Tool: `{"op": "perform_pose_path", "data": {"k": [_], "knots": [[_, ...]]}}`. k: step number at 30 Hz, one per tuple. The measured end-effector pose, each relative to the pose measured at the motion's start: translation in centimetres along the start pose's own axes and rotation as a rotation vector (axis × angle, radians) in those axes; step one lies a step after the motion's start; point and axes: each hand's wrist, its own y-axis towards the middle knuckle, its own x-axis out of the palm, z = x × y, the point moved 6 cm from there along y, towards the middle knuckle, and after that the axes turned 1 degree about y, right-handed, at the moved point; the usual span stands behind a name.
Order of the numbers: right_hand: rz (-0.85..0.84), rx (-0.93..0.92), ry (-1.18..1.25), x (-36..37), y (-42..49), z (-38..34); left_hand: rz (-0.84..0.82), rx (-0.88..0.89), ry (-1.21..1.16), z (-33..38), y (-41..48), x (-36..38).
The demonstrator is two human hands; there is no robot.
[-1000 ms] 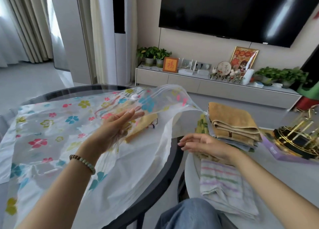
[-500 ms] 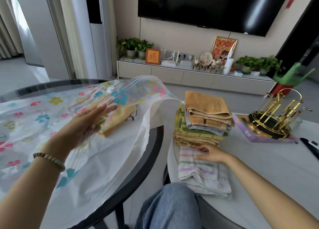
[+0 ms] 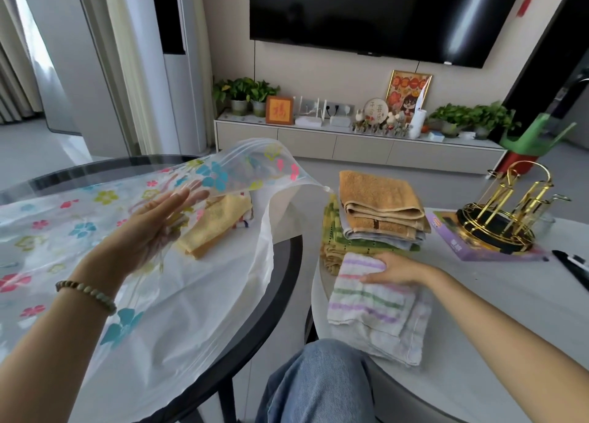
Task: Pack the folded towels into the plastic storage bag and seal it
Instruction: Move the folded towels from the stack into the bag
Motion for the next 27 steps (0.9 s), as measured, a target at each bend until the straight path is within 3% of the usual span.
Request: {"op": "perform_pose_path", "data": {"k": [6,13,19,24,27], "knots": [[0.064,-0.190,0.384,-4.5,-2.4,-10.1,-0.033,0.049,-0.082,1.8,-0.1,-0.7],[-0.131,-0.298,0.668,0.2,-1.3,-21.7,-0.163,0.143,-0.250,4.3,-0.9,-3.2],[-0.213,-0.199,0.582,9.6,3.4,-30.0,-0.192,0.198,-0.282,5.6,-1.5,-6.0],[-0.090,0.010,1.074,14.8,9.1,-34.0,-0.221,0.233,-0.294,6.2,-1.8,-7.1],[-0.233,0.071,1.193,17.5,10.2,-34.1,-0.164,0.222,-0.237,5.9,-1.9,-7.4]]}}
